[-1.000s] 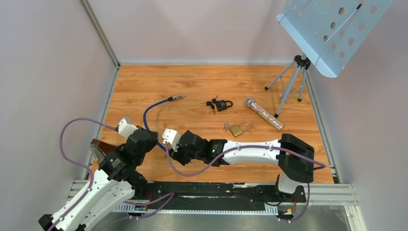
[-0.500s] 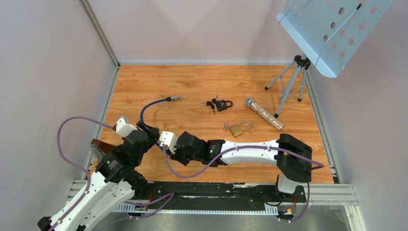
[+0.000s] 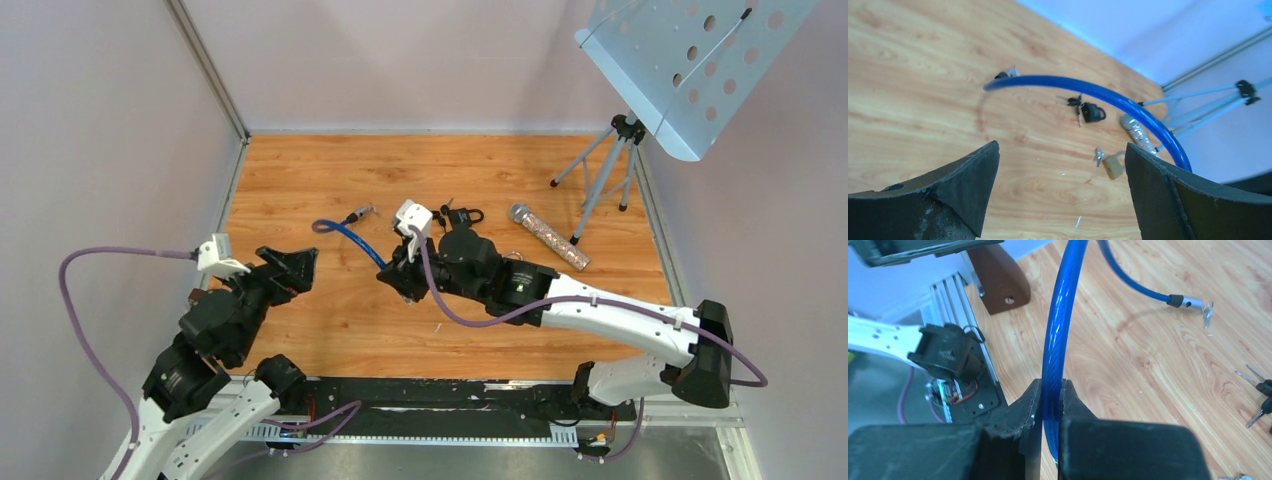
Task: Lock with the key
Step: Pick up the lock from the center of the board.
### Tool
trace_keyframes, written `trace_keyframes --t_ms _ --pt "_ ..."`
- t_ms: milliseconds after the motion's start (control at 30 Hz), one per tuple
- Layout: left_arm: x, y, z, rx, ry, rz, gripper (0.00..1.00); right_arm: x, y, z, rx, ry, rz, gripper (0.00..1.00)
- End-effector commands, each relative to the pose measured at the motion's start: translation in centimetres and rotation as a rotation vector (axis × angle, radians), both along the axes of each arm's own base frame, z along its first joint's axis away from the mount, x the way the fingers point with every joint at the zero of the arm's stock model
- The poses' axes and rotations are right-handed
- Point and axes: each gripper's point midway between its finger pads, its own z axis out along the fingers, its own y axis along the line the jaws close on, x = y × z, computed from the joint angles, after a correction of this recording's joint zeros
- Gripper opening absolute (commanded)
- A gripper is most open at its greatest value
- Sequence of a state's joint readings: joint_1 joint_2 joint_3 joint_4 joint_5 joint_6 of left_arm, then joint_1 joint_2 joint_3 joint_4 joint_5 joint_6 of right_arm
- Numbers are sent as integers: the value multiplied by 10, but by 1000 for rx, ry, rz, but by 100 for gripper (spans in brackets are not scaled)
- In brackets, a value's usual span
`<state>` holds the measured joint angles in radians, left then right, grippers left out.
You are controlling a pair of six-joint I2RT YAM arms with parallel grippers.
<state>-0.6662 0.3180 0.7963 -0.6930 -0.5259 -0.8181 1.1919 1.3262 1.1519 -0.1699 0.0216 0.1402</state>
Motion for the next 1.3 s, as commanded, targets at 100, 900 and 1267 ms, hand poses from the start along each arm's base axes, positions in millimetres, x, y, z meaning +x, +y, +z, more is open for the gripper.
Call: trace_keyframes --t_ms 100,900,1267 --pt "-15 -10 33 206 -174 -200 100 11 -14 105 266 3 -104 0" --pt "24 -169 -30 107 -353 -769 99 -35 -87 233 571 -19 -27 0" --pt "46 -171 -21 88 -437 -680 100 -59 -101 275 661 -31 74 0"
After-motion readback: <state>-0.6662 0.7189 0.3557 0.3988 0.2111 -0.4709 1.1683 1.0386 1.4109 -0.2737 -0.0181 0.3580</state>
